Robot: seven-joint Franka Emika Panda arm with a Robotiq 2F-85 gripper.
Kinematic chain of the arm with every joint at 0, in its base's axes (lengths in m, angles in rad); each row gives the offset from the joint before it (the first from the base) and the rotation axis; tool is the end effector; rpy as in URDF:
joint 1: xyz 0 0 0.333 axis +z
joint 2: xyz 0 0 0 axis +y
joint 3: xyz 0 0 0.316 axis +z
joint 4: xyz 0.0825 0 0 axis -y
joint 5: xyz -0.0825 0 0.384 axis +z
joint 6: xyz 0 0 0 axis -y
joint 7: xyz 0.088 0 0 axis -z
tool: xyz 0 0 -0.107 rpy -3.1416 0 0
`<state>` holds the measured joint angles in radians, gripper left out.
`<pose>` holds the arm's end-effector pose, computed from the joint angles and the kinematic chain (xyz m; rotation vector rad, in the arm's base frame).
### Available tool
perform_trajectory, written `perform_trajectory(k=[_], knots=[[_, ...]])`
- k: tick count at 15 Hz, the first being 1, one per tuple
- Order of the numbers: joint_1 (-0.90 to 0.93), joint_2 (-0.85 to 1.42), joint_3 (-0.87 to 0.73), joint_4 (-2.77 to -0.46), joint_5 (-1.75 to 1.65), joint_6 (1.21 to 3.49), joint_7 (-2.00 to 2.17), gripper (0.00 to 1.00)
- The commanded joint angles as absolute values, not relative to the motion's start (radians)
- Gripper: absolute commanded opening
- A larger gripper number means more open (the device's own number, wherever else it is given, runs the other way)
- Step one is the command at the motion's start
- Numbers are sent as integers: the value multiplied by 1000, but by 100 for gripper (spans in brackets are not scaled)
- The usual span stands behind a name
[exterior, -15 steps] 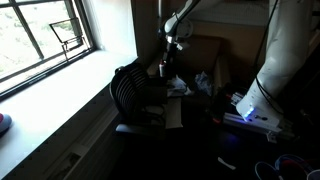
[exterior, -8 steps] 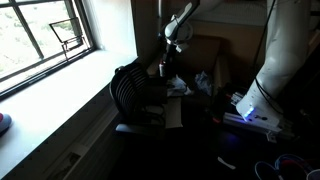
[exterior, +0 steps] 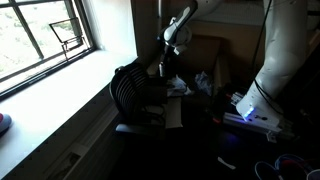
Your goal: Put the white bottle in the box
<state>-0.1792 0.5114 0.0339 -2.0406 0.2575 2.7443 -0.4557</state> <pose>0.6064 -0.0995 0.2060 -3.0450 -0.1162 -0.3396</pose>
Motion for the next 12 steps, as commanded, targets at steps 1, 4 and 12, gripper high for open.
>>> perform_trajectory(k=[1, 4, 12], knots=[[-208, 511, 67, -2041, 213, 2772, -420, 100], [-207, 511, 73, -2039, 204, 2796, -408, 100], [-222, 529, 86, -2044, 200, 2828, -391, 100]])
